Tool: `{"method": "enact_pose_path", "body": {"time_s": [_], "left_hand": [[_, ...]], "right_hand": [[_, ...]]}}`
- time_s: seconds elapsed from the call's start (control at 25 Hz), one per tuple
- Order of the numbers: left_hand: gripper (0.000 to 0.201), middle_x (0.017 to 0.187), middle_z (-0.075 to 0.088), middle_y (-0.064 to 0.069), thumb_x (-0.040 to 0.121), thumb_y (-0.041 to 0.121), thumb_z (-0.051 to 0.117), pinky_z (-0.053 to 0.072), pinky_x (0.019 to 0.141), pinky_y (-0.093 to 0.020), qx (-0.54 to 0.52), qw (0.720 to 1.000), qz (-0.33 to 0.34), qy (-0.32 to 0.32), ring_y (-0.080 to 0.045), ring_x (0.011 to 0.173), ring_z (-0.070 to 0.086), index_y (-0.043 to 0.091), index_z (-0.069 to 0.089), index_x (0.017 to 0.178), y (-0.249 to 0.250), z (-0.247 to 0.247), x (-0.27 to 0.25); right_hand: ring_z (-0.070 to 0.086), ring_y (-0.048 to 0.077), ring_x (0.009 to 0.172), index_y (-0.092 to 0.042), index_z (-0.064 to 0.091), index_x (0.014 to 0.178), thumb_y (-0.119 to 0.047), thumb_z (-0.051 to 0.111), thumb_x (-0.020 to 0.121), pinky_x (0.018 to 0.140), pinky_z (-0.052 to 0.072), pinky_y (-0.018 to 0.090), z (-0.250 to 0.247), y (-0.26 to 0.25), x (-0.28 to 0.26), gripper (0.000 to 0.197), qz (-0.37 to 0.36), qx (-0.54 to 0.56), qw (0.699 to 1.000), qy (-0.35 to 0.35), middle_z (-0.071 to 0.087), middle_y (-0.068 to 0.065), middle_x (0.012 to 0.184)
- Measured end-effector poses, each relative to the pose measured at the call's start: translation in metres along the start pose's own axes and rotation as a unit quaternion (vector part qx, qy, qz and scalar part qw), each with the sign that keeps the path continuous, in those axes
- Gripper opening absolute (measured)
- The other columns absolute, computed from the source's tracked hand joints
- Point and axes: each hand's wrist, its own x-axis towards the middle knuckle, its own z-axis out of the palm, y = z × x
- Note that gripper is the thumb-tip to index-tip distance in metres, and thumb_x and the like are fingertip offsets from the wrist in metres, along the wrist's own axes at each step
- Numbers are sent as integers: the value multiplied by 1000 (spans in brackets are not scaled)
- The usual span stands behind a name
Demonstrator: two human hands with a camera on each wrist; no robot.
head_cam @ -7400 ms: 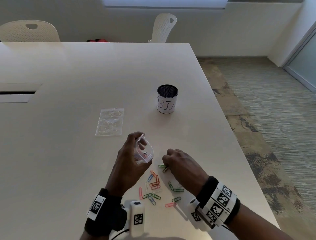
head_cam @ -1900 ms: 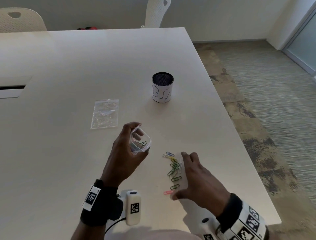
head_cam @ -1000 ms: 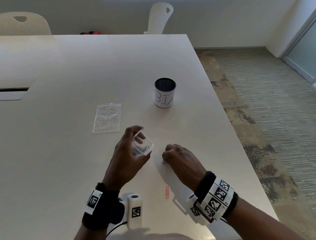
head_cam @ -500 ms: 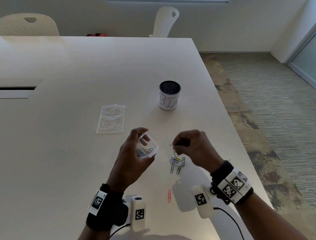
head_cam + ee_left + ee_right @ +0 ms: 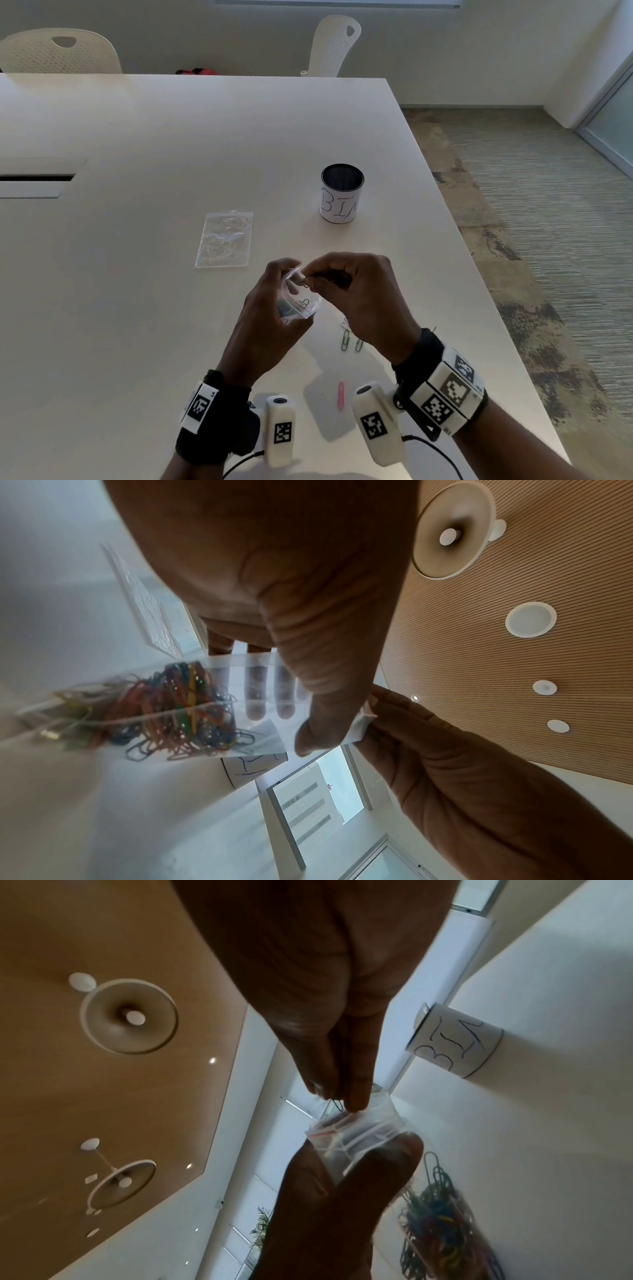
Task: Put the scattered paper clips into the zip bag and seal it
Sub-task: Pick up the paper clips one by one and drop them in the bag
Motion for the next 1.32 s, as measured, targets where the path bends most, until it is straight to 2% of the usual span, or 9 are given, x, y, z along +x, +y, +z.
{"method": "enact_pose_path", "body": {"time_s": [0.12,0.32,0.44,0.56,0.68,0.88,1.12,1.2,1.32], "left_hand": [[62,110,64,13,82,16,85,60,77,-24,5,1000,8,3,-14,100,67,29,49,131,-1,-1,0],[67,115,62,12,83,16,85,61,79,-25,7,1000,15,-2,-14,106,65,26,47,137,-2,1,0],[68,115,61,13,83,13,85,61,79,-28,-2,1000,15,-3,-15,106,64,29,47,137,-3,0,0],[69,115,61,14,83,12,86,62,80,-30,-2,1000,17,-4,-15,107,64,29,47,137,-4,0,0],[71,116,60,15,83,13,86,63,80,-31,4,1000,17,-9,-14,108,64,31,45,138,-4,0,0],[70,116,60,16,83,15,85,63,81,-33,10,1000,12,-7,-13,109,64,32,44,138,-5,-1,-1],[69,115,61,14,83,14,85,64,80,-37,3,1000,13,-3,-15,109,64,31,46,138,-3,-1,-2],[69,115,61,14,83,14,85,64,80,-38,2,1000,14,-1,-16,108,64,31,46,137,-3,-2,-2],[68,115,61,13,83,13,85,63,81,-39,-1,1000,9,2,-17,109,64,31,47,136,-2,-3,-3]], "right_hand": [[78,2,82,-17,83,103,-4,77,91,80,64,29,-3,0,0,18,-19,-28,999,-8,83,-6,91],[76,6,79,-12,82,98,-3,78,89,79,63,25,-23,3,-5,13,-24,-65,997,-17,80,-5,86],[74,10,80,-14,81,98,-2,76,89,78,63,30,-36,16,-19,15,-30,-107,977,-182,77,-4,92],[69,6,99,-22,77,112,-11,75,92,92,58,26,-33,33,-42,23,-33,-184,914,-361,72,-8,117],[61,7,114,-25,72,119,-17,71,95,99,48,18,-20,44,-66,25,-84,-246,870,-418,67,-10,128],[60,11,98,-25,73,103,-23,59,103,85,53,25,-19,57,-69,14,-126,-308,862,-382,71,-8,107],[62,19,95,-18,64,118,-22,51,103,89,55,32,-16,54,-72,20,-114,-358,861,-342,70,1,109],[63,17,92,-18,66,118,-20,51,102,85,57,30,-15,52,-73,21,-100,-348,872,-328,69,0,110],[62,11,81,-18,71,112,-13,59,100,74,55,21,-24,55,-62,18,-21,-269,922,-276,63,-2,109]]}}
